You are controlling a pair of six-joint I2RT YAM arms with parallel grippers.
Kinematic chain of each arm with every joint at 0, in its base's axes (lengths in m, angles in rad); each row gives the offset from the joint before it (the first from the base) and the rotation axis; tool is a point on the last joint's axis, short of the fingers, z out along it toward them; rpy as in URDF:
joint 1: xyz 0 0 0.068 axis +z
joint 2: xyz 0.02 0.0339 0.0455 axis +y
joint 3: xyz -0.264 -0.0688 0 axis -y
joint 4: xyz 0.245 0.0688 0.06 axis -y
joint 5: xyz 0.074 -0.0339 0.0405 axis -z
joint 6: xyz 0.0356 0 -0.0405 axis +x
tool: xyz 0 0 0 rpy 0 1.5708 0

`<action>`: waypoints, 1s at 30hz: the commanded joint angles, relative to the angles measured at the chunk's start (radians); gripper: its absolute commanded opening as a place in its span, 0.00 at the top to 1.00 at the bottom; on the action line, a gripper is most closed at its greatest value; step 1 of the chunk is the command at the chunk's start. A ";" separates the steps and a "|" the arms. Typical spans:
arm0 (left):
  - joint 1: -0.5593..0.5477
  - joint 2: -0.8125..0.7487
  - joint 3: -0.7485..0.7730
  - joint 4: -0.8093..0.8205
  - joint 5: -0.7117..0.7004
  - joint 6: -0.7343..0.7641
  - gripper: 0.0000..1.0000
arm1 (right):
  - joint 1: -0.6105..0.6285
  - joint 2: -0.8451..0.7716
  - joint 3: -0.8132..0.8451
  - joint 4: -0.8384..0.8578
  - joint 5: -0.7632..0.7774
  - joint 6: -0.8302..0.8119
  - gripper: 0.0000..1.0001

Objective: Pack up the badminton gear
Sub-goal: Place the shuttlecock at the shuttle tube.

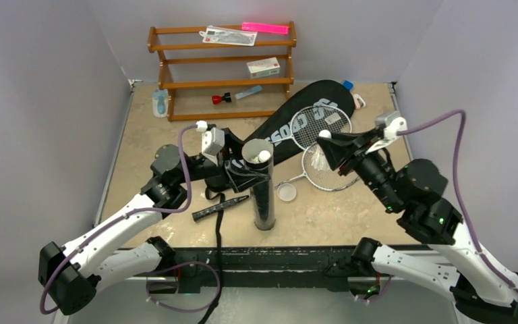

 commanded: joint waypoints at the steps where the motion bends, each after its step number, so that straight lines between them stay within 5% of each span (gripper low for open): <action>1: -0.011 0.036 -0.076 0.334 -0.015 -0.061 0.68 | 0.002 0.048 0.127 0.094 -0.175 -0.034 0.77; 11: -0.086 0.067 -0.066 0.207 -0.058 0.216 0.68 | 0.003 0.161 0.205 0.312 -0.530 -0.027 0.79; 30: -0.107 0.089 0.000 0.068 -0.138 0.252 0.45 | 0.003 0.269 0.195 0.402 -0.532 0.068 0.81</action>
